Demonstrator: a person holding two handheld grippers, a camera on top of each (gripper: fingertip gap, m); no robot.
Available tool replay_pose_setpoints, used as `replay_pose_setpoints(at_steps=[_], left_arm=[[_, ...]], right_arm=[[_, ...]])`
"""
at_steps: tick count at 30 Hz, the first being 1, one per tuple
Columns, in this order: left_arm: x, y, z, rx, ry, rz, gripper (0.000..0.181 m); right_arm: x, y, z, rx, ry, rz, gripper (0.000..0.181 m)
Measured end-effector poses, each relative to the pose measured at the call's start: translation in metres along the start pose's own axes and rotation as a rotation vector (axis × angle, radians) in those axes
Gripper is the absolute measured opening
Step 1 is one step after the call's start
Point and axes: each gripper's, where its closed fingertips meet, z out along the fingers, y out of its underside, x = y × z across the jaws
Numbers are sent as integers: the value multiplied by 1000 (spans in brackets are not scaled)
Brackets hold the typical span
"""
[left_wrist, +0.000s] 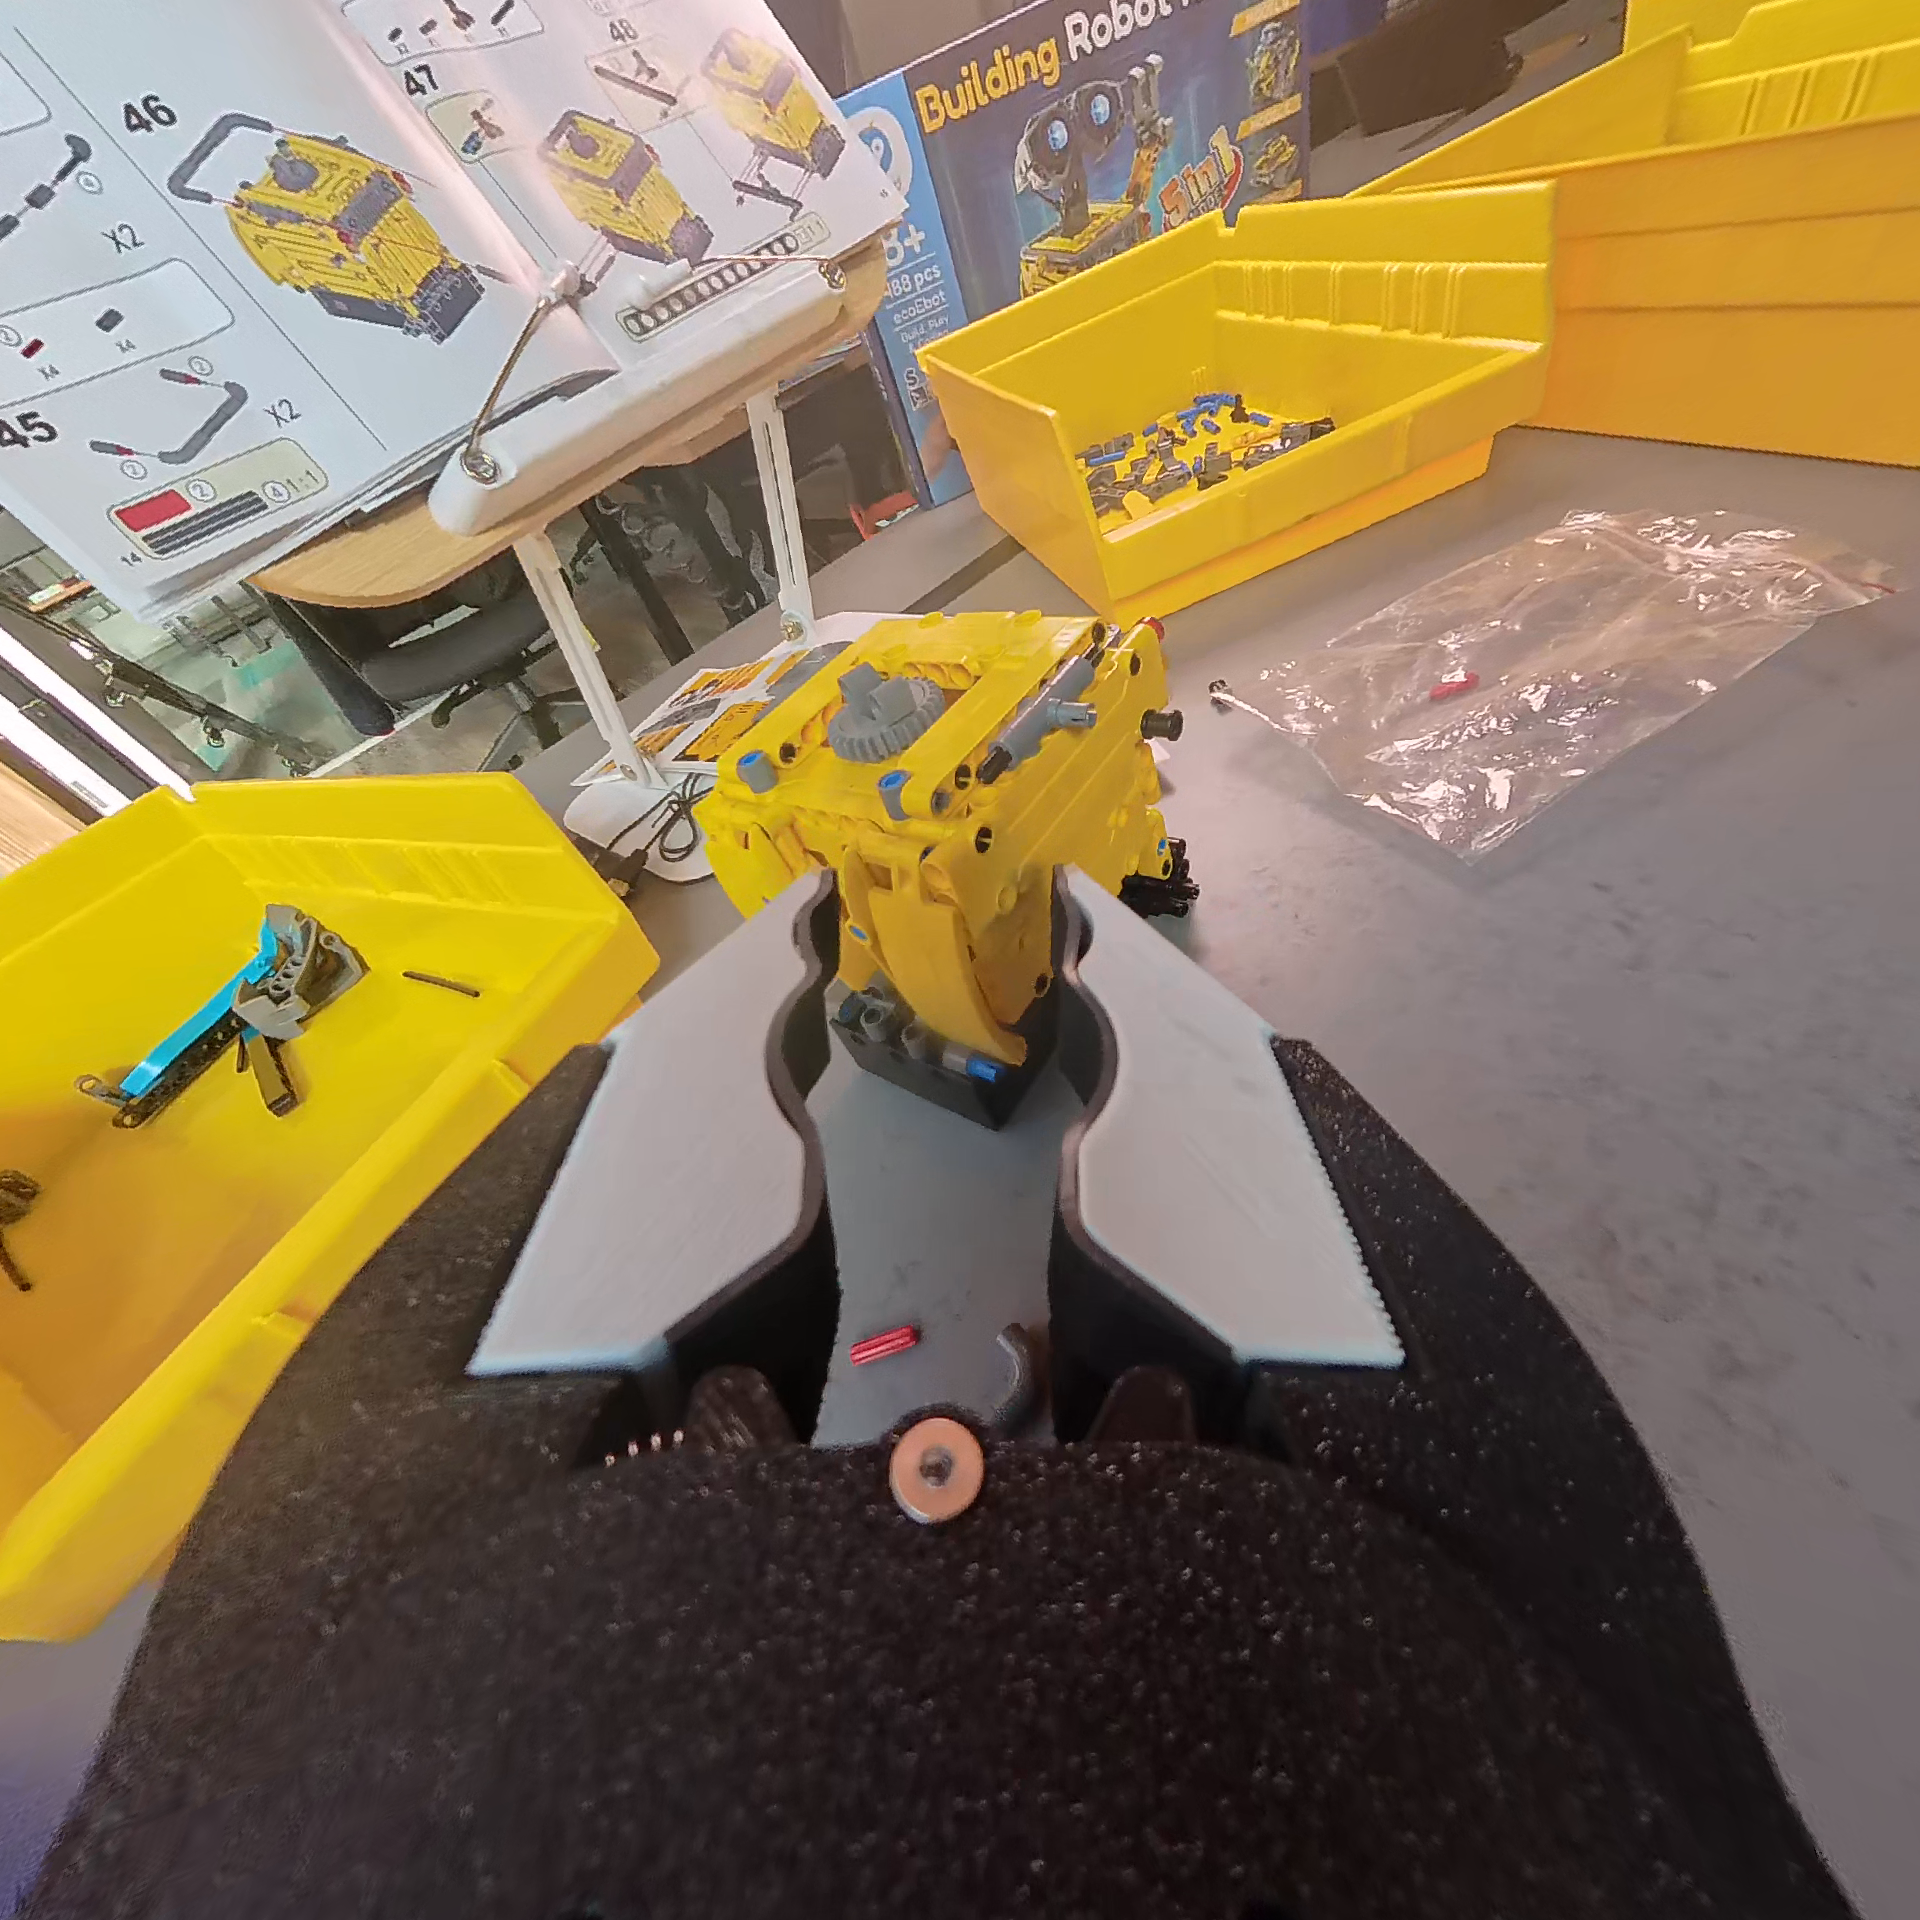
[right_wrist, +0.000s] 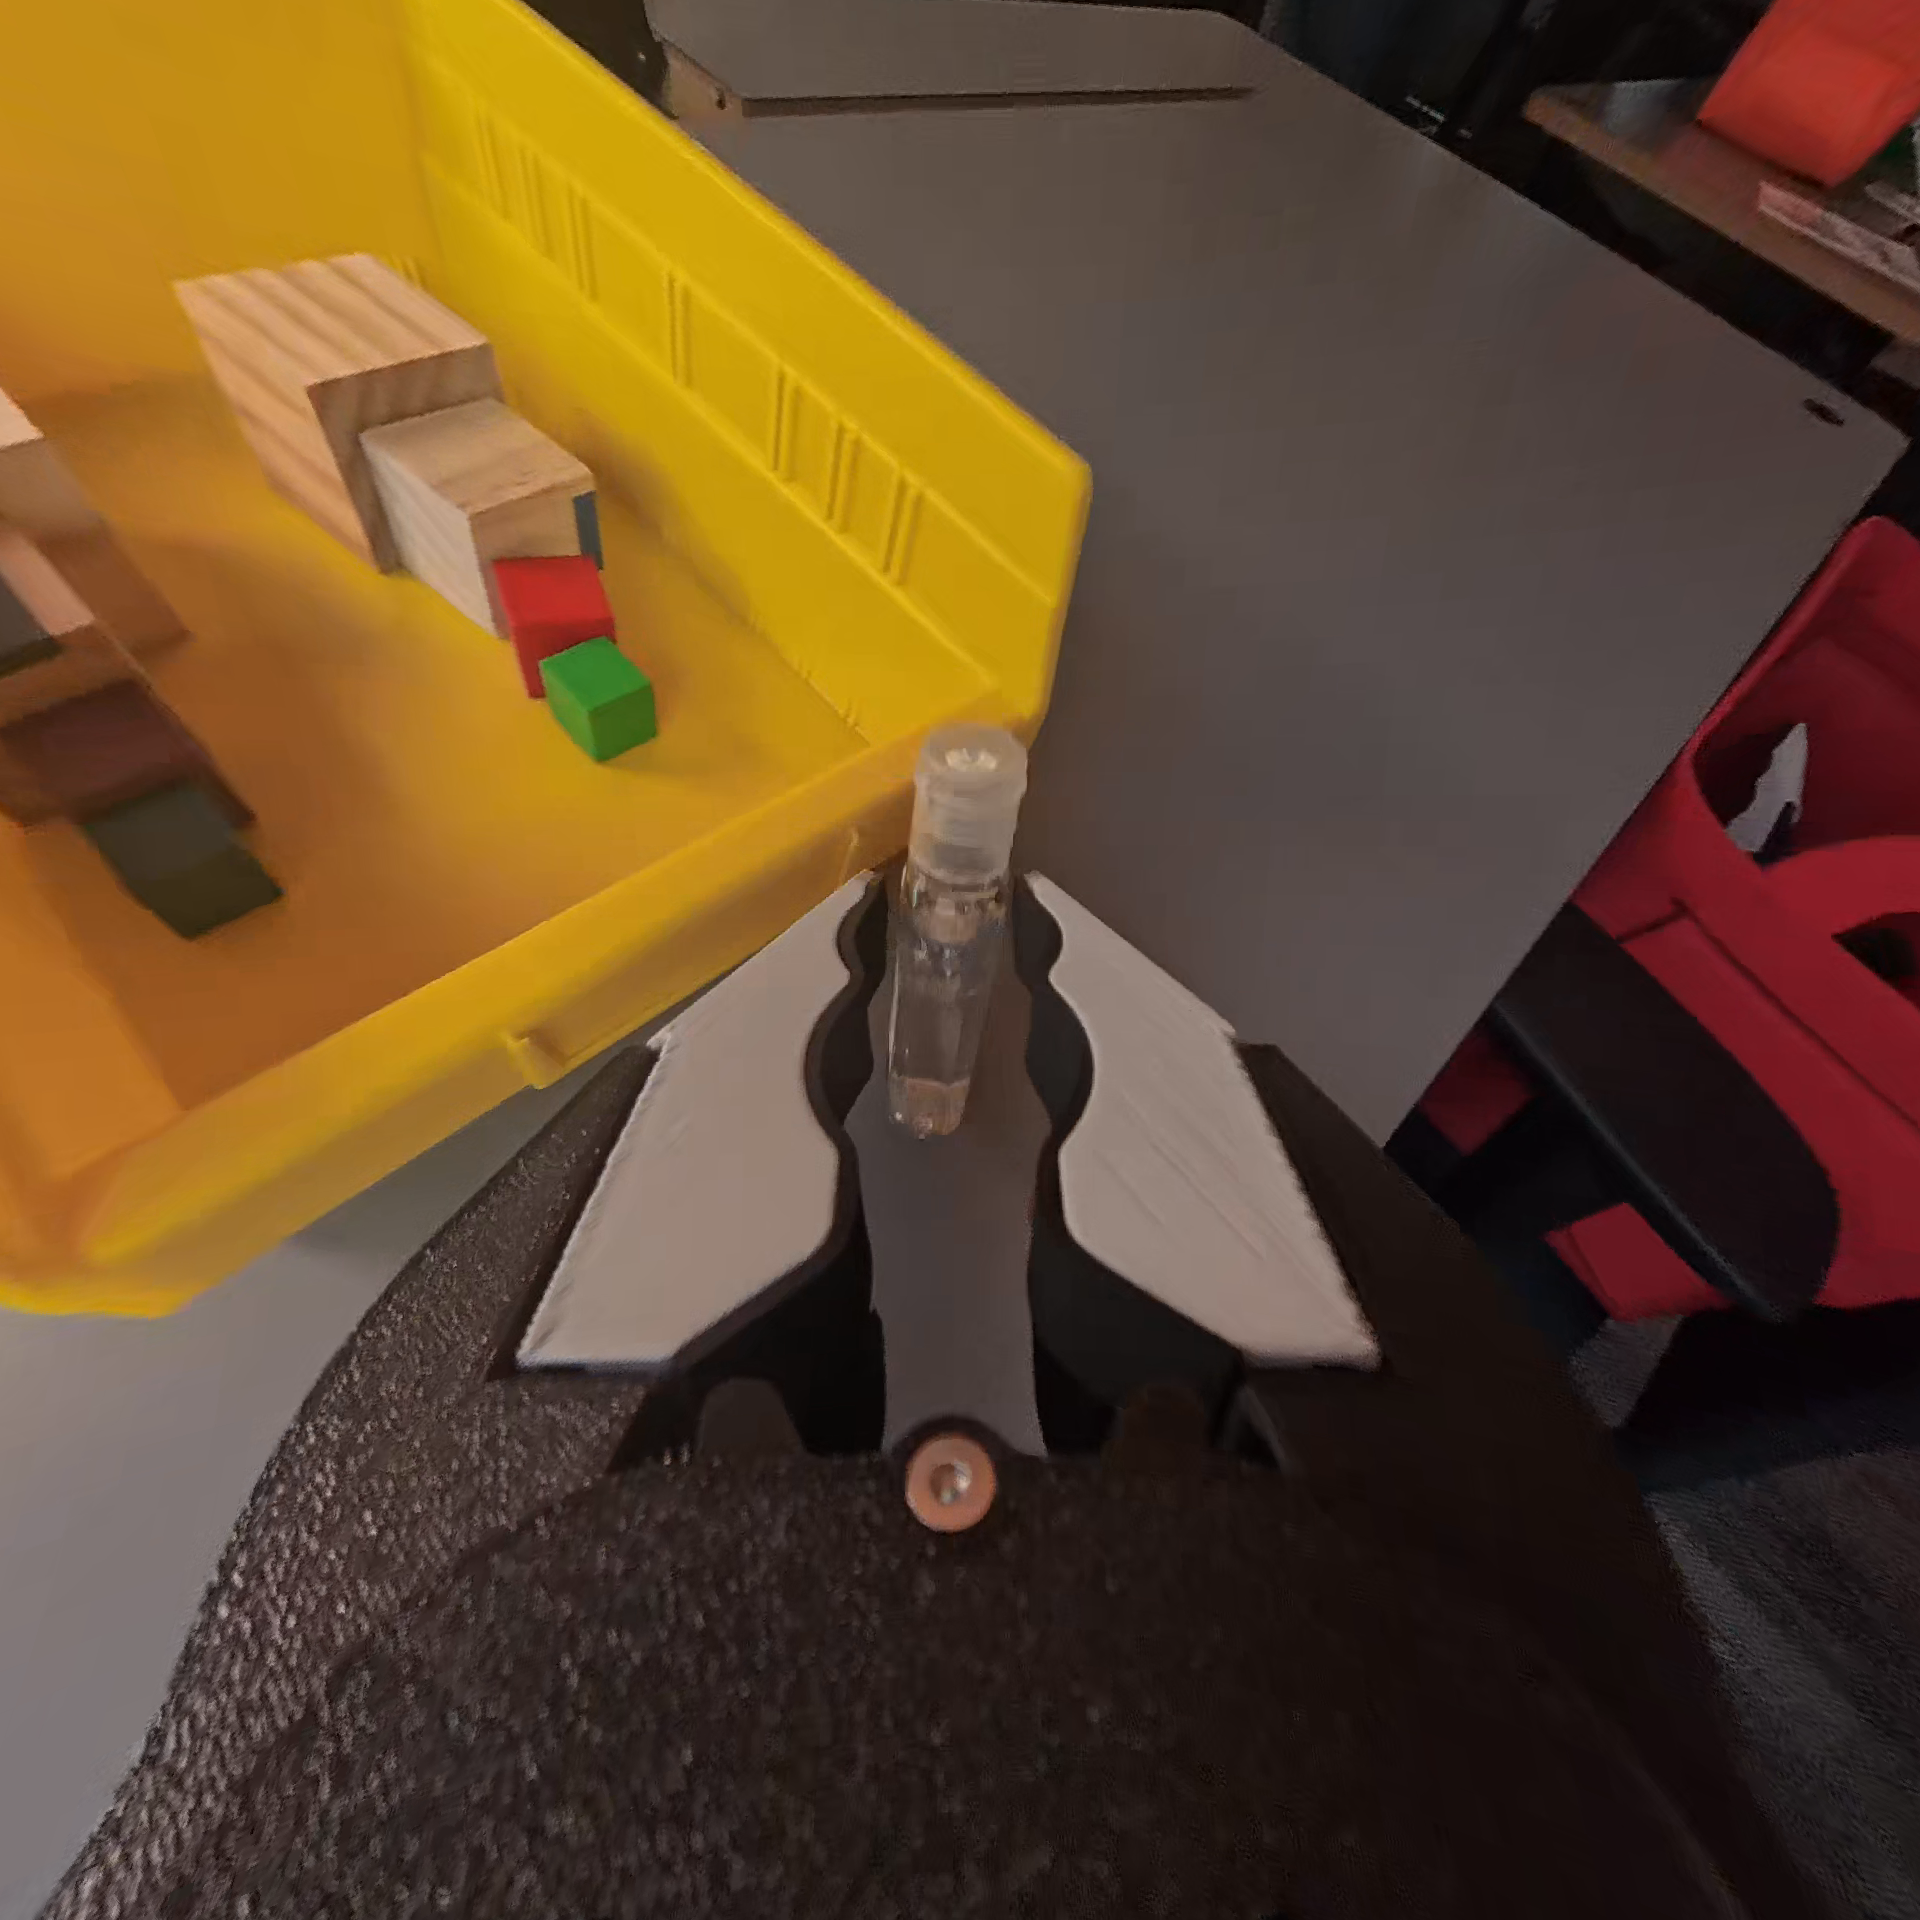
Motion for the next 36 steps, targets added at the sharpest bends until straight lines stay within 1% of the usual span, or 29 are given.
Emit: replay_pose_setpoints(at_steps=[1, 3, 4, 6, 8, 10, 11, 13, 15, 17, 21, 23, 24, 25, 26, 27, 28, 29, 31, 32, 34, 36], left_arm=[[0, 1, 0, -2, -1, 0, 39], [-1, 2, 1, -6, -1, -6, 39], [-1, 2, 1, -7, 0, -8, 39], [-2, 4, 2, -8, 3, -14, 39], [-2, 4, 3, -6, 10, -25, 39], [-2, 4, 3, -4, 15, -34, 39], [-2, 4, 3, -4, 17, -37, 39], [-2, 4, 3, -4, 20, -38, 39], [-2, 4, 3, -3, 21, -39, 39], [-2, 4, 3, -3, 22, -42, 39], [-3, 3, 1, 6, 22, -53, 39], [-4, 2, 0, 12, 25, -62, 39], [-4, 2, -1, 13, 27, -66, 39], [-4, 2, -2, 15, 28, -68, 39], [-5, 2, -2, 18, 28, -68, 39], [-5, 1, -3, 19, 29, -66, 39], [-5, 1, -4, 21, 28, -61, 39], [-5, 0, -5, 23, 28, -56, 39], [-5, -2, -7, 28, 26, -48, 39], [-5, -3, -8, 33, 25, -48, 39], [-5, -6, -10, 44, 29, -51, 39], [-5, -8, -11, 50, 32, -54, 39]], right_arm=[[2, -1, 4, 2, 3, -16, 28], [-3, -4, 5, 29, -43, -36, 31], [-6, -5, 2, 47, -63, -32, 32], [-15, -12, -13, 129, -99, -26, 36], [-26, -21, -36, 222, -122, -22, 41], [-46, -35, -72, 343, -167, -37, 41], [-64, -43, -94, 403, -212, -52, 41], [-116, -54, -142, 496, -357, -98, 41], [-185, -54, -189, 518, -547, -186, 40], [-260, -47, -236, 524, -720, -309, 41], [-401, -21, -328, 556, -1008, -552, 41], [-465, 0, -364, 515, -1170, -637, 41], [-492, 13, -376, 488, -1241, -688, 41], [-517, 30, -383, 440, -1296, -767, 41], [-536, 54, -387, 352, -1351, -883, 43], [-548, 84, -389, 238, -1407, -1017, 48], [-554, 111, -387, 131, -1431, -1137, 55], [-557, 133, -385, 70, -1426, -1246, 56], [-555, 170, -375, 1, -1373, -1448, 59], [-556, 178, -366, -1, -1317, -1503, 56], [-551, 190, -357, -41, -1276, -1553, 45], [-549, 188, -350, -31, -1242, -1544, 13]])
